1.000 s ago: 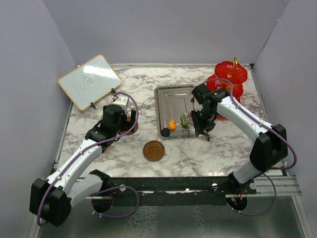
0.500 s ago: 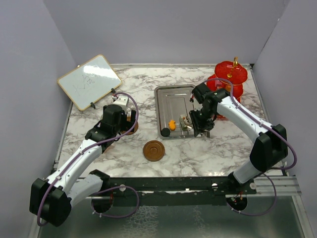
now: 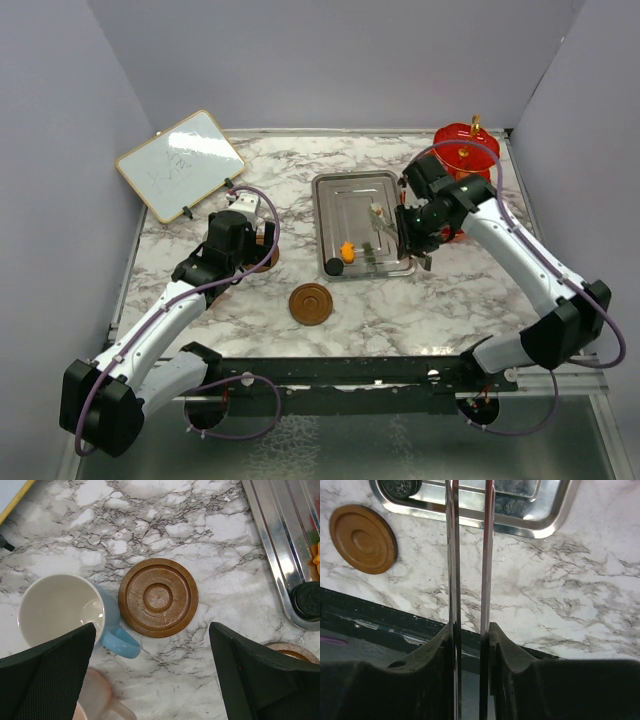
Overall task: Serve the afternoon tea
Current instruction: Pick up the desert from the tray, then place the desert on the desert table.
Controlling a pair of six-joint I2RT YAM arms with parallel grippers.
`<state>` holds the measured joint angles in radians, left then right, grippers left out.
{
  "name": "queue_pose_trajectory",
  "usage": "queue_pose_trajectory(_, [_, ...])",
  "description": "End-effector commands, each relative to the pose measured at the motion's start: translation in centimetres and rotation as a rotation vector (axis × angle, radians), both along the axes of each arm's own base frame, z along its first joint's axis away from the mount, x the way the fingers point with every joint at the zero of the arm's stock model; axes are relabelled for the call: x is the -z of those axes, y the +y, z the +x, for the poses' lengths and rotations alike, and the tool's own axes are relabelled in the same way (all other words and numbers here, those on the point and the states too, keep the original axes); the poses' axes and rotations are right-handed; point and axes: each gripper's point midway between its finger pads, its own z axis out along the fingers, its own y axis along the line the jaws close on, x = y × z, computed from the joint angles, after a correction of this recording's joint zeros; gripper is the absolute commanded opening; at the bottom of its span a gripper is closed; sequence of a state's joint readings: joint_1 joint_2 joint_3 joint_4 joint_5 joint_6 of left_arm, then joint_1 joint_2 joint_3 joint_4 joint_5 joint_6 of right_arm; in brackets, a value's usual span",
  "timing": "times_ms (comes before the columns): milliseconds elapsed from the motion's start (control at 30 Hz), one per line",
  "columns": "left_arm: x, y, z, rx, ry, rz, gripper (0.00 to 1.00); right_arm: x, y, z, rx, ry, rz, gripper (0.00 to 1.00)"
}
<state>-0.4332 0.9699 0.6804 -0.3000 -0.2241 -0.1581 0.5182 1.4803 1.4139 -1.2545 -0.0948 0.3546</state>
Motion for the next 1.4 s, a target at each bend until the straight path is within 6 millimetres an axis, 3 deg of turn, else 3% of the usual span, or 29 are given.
queue_pose_trajectory(0, [-1.5,-0.6,0.7,0.014,-0.037,-0.028,0.99,-5.2,-2.3,-1.2,0.133,-0.127,-0.01,0.13])
queue_pose_trajectory(200, [-1.5,-0.8,0.7,0.023,-0.036,-0.036,0.99,-8.5,-4.5,-2.3,0.27,-0.241,0.015,0.12])
queue_pose_trajectory(467, [-1.4,-1.0,0.6,0.031,-0.03,-0.042,0.99,-10.0,-7.8,-0.9,0.458,-0.358,-0.053,0.13])
queue_pose_trajectory(667, [-1.5,-0.9,0.6,0.029,-0.035,-0.039,0.99,-7.2,-11.2,-0.1,0.485,-0.275,-0.166,0.14])
queue_pose_trajectory(833, [-1.5,-0.7,0.7,0.022,-0.036,-0.033,0.99,-6.8,-12.8,0.1,0.494,-0.254,-0.187,0.15])
queue_pose_trajectory(1033, [-1.4,-0.9,0.7,0.029,-0.031,-0.036,0.99,-6.3,-13.3,0.9,0.477,-0.235,-0.182,0.16])
queue_pose_trajectory(1367, [-1.5,-0.9,0.7,0.027,-0.035,-0.035,0.99,-5.6,-13.1,4.3,0.437,-0.232,-0.133,0.16])
